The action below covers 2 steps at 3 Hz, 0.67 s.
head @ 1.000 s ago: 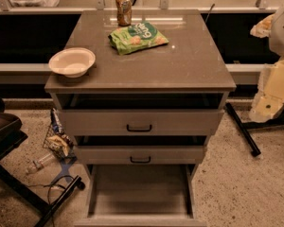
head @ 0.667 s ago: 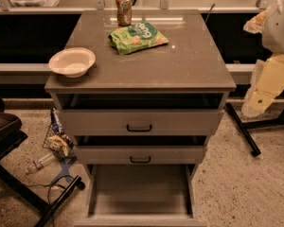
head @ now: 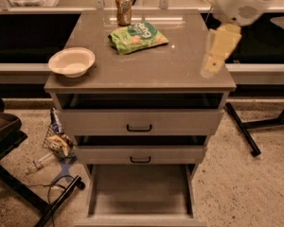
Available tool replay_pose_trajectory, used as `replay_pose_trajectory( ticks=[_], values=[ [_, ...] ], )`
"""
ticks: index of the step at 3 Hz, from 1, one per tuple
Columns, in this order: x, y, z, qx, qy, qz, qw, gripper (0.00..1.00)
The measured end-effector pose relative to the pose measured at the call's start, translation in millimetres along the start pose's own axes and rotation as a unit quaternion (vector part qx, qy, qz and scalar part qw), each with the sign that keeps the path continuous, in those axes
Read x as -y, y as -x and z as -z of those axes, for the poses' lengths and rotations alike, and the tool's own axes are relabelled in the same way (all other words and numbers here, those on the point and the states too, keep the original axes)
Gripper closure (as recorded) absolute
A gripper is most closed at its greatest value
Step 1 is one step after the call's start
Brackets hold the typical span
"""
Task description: Place green rice chip bag into bottom drawer
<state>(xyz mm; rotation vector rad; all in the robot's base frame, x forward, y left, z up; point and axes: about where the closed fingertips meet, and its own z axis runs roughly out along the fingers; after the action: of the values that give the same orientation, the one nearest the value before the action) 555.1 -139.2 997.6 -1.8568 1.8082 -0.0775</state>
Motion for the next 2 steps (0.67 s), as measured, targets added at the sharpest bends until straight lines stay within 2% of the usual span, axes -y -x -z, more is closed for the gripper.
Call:
replay_pose_trajectory(
  ticks=[1,2],
  values=[
    [49.4,32.0,-21.9,0.031,-0.014,0.042,0.9985,0.0],
    [49.4,32.0,-21.9,0.031,-0.014,0.042,0.9985,0.0]
  ],
)
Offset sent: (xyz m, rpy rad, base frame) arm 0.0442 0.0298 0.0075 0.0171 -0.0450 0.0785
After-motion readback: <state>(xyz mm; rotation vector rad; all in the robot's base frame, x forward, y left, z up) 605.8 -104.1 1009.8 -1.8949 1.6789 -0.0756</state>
